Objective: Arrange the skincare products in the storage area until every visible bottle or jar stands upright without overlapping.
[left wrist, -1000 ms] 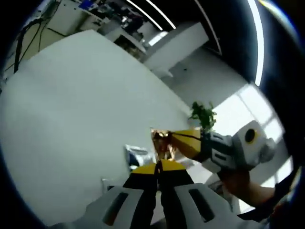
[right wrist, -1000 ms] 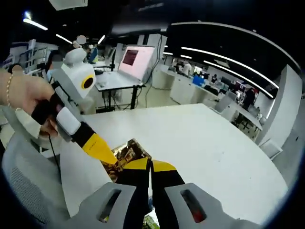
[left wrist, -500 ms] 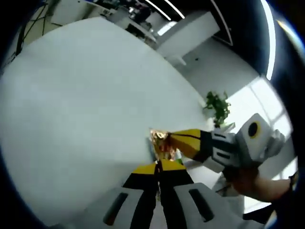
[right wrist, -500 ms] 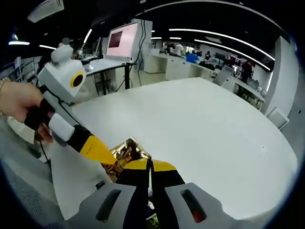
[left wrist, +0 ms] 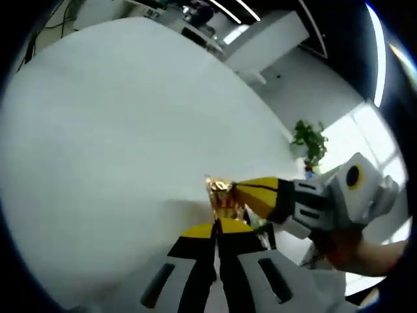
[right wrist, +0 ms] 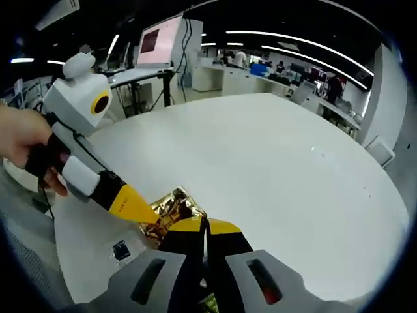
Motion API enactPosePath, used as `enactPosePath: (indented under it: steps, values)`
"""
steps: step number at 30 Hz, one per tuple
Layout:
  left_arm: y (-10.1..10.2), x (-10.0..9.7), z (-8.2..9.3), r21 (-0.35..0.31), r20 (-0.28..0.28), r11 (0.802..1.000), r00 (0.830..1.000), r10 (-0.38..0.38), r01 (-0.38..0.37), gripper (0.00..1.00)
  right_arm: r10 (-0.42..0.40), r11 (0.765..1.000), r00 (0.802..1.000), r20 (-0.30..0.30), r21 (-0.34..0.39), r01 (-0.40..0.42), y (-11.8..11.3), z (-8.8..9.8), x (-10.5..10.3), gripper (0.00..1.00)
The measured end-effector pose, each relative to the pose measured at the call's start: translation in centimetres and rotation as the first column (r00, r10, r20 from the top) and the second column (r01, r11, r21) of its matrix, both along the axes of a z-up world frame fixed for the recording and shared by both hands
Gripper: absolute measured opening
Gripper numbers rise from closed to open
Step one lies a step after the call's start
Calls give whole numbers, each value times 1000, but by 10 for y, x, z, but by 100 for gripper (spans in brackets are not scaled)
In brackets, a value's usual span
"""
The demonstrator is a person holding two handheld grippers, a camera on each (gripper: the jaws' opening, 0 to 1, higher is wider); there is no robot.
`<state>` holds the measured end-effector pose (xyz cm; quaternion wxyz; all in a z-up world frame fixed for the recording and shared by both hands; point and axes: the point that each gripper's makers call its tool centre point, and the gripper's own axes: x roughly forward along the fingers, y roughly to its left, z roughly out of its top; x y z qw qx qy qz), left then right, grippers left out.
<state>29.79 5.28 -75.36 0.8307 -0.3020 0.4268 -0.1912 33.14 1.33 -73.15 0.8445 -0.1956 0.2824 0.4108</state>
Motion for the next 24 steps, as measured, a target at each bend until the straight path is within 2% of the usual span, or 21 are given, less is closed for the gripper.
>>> enactPosePath:
  steps: [8,13,17,19,24]
  values:
    - [0,3,-9,18,-5,999,1000,-29,29,0,-8,1000,1000,11,-4,8,-1,-7,3,1]
    - [4,8,-16,22,-14,1000,1000,-22,23,0,8,1000,1000,8,-1,-8,3,-13,5,1]
    - [3,8,-18,19,-15,999,999,-33,33,0,10,1000,1000,-11,-9,-10,1,-22,7,1]
    - [1,7,-19,46,-3,998,999,-50,50,0,0,1000,1000,-18,-5,0,1,-22,6,1]
    - [2,5,-16,32,2,999,999,-36,36,0,-4,1000,1000,-20,-21,4,1,-28,5,1]
